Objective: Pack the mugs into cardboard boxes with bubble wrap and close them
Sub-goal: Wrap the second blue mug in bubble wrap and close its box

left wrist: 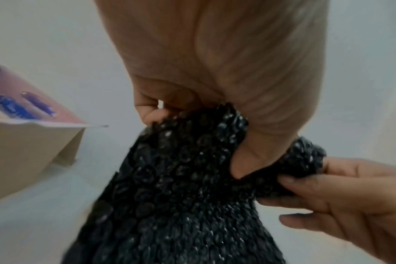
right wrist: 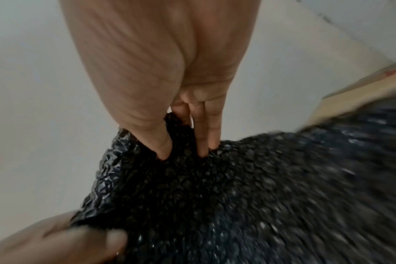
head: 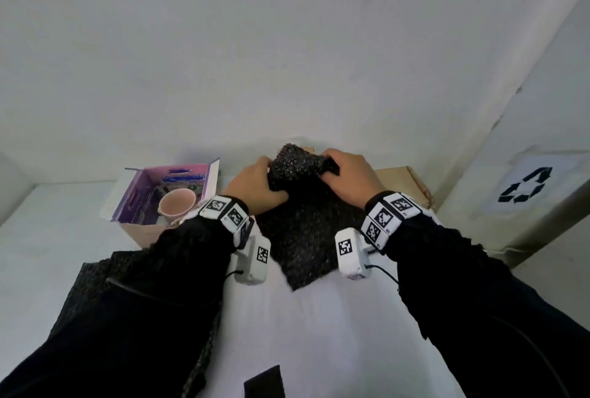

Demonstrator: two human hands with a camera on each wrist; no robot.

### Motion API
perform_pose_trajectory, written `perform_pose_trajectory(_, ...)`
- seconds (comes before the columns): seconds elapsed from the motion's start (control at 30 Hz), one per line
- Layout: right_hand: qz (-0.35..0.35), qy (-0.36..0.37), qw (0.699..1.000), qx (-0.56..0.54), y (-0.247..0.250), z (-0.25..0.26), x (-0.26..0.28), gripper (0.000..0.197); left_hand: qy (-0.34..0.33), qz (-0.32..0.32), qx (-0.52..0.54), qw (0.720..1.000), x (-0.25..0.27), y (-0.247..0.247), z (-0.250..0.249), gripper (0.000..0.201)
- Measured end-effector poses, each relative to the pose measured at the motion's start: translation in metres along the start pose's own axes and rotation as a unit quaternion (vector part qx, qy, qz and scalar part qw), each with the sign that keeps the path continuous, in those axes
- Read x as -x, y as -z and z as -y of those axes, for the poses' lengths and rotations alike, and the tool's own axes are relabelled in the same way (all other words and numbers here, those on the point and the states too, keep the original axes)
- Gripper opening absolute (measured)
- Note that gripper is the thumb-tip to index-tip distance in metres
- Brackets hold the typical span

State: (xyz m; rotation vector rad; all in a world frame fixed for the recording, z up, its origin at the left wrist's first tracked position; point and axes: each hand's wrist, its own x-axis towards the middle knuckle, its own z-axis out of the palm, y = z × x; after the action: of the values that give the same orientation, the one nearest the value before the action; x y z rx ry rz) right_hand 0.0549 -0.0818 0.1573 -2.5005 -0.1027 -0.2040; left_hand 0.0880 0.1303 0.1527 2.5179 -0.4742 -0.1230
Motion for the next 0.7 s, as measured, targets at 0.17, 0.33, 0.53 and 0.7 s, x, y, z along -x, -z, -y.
perform_pose_trajectory(0.17,-0.072,0.068,0.995,-0.022,0.02,0.005,-0.034,0.022,-0.047,-0.153,0.024,0.987,-0.03,0.037,-0.016,0.049)
perform_pose_trajectory(0.33,-0.16,0.16,0.973,-0.051,0.028,0.0,-0.053,0.04,-0.165,-0.331,-0.093,0.924,-0.048,0.04,-0.027,0.026)
perform_pose_trajectory(0.53,-0.127,0.183,0.974,-0.03,-0.001,-0.037,-0.049,0.044,-0.197,-0.328,-0.153,0.911,-0.048,-0.004,-0.008,0.021)
perform_pose_trajectory(0.7,-0.055,0.132,0.967,0.21,-0.039,-0.084,-0.037,0.024,-0.136,-0.136,-0.187,0.963,-0.038,-0.073,0.029,0.024)
